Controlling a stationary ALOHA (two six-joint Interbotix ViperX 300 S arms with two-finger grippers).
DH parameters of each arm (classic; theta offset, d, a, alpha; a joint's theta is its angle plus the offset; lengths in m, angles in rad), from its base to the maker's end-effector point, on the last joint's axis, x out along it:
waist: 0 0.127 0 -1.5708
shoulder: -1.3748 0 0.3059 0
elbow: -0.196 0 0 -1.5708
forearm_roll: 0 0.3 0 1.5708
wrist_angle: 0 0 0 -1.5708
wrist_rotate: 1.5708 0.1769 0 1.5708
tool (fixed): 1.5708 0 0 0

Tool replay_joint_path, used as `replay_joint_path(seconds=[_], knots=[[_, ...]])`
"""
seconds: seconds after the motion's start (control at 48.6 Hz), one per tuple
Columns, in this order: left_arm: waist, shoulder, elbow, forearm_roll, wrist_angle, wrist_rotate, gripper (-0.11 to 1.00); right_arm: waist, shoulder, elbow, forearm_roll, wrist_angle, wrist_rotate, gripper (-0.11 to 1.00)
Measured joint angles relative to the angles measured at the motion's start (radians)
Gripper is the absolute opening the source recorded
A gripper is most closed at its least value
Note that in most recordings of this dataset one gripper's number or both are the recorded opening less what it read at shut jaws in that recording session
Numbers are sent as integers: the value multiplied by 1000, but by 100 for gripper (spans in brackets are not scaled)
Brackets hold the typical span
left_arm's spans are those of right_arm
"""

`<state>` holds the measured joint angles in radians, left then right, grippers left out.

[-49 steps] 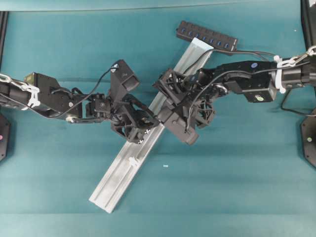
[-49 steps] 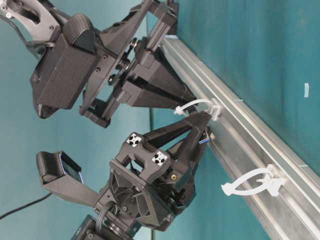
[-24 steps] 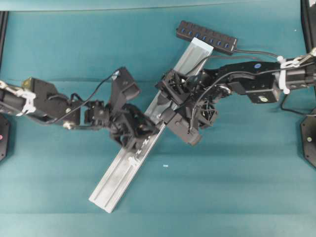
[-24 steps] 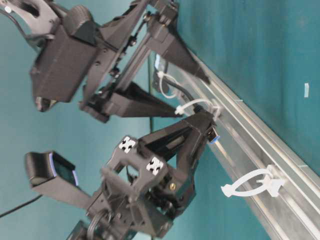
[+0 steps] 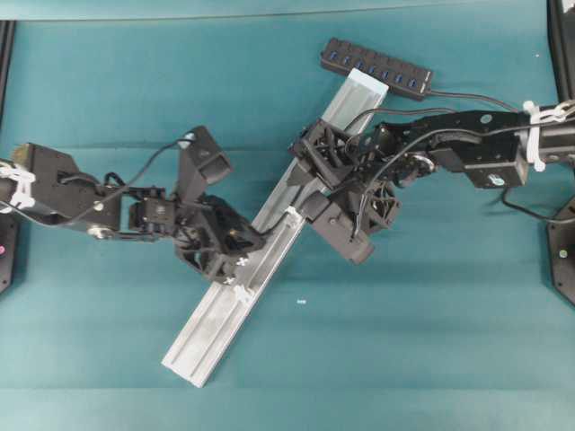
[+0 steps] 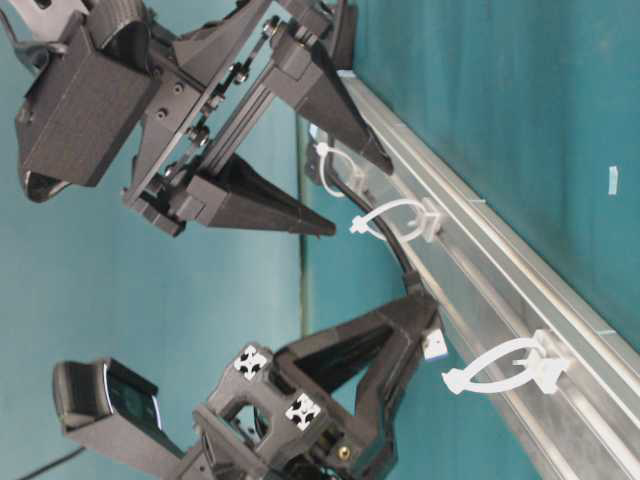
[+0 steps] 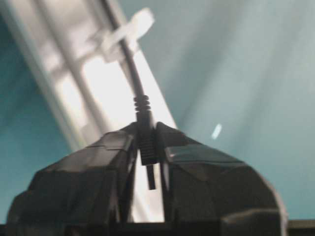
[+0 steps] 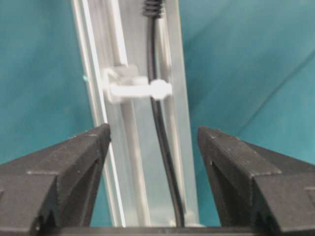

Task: Pass the USB cable through three rings with both arms.
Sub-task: 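Reach the left gripper to the plug and grasp it past the middle ring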

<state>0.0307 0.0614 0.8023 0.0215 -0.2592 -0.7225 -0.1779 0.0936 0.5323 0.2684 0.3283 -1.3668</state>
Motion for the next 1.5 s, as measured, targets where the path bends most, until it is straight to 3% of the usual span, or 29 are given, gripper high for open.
replay_joint_path(seconds=[0.555,0.741,0.843,1.111,1.234,1.419,1.502], knots=[[-12,-89,8,-2,3,-43,11,69,18,-44,-2,-29,0,79],[-17,-106,14,0,3,-49,11,81,23,-54,28,-31,3,78],[-21,-109,15,0,5,-51,11,83,26,-54,58,-38,32,78],[-32,-109,14,0,17,-51,11,83,51,-55,66,-91,156,75],[-32,-110,15,0,17,-49,11,81,69,-55,66,-91,193,61],[-34,-110,14,0,17,-49,11,84,74,-55,66,-91,213,18],[-32,-110,15,-2,23,-49,11,87,77,-55,66,-89,213,6]])
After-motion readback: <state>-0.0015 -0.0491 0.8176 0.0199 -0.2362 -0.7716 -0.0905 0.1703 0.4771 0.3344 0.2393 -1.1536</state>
